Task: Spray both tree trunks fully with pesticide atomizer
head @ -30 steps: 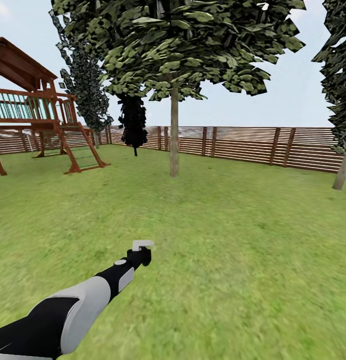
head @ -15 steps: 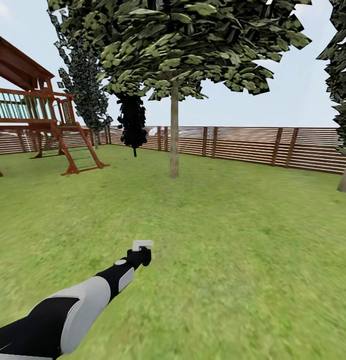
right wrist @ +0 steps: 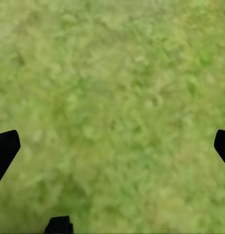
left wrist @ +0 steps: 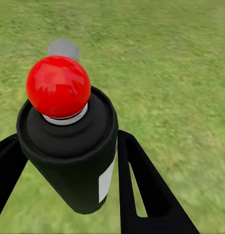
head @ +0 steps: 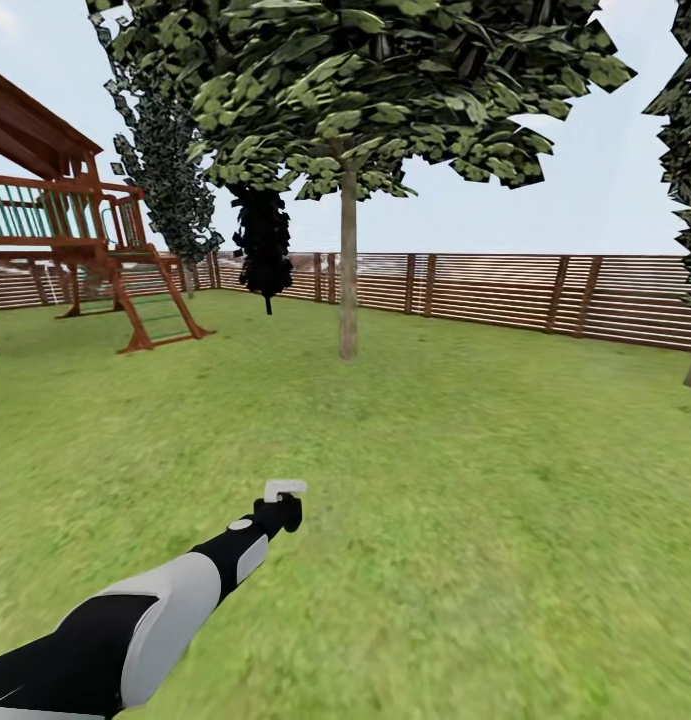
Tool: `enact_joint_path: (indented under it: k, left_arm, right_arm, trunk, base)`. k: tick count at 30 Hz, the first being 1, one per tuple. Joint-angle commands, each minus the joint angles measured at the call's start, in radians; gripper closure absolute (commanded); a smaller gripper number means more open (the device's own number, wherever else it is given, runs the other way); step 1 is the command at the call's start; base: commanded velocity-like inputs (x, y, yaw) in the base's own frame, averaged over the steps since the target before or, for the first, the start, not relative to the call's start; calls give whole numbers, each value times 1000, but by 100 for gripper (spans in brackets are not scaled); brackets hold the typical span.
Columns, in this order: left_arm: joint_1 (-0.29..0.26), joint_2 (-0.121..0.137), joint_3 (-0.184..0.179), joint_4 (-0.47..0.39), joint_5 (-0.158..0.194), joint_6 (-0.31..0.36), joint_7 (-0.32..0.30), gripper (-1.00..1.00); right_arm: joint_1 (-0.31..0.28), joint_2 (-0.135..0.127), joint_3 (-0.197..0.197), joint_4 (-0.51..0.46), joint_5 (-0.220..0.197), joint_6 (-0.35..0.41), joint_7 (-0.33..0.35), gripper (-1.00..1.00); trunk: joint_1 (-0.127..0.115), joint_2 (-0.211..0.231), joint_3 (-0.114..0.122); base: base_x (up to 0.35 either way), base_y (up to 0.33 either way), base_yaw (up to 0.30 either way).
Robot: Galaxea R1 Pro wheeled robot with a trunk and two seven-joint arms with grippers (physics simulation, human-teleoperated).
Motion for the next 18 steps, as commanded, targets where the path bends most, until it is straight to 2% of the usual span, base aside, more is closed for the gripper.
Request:
enact_joint_path:
  k: [1, 18]
  left_arm:
    - [-1, 0, 2, 1, 0, -3, -3, 100]
    - [2, 0, 1, 1, 0, -3, -4, 100]
  right_arm:
    - [-2, 0, 8, 4, -10, -6, 4, -100]
    - [-2, 0, 8, 4, -10, -6, 4, -100]
  trunk:
    - [1, -1, -2]
    - [1, -1, -2]
  base:
    - [350, 0, 0]
    - [350, 0, 0]
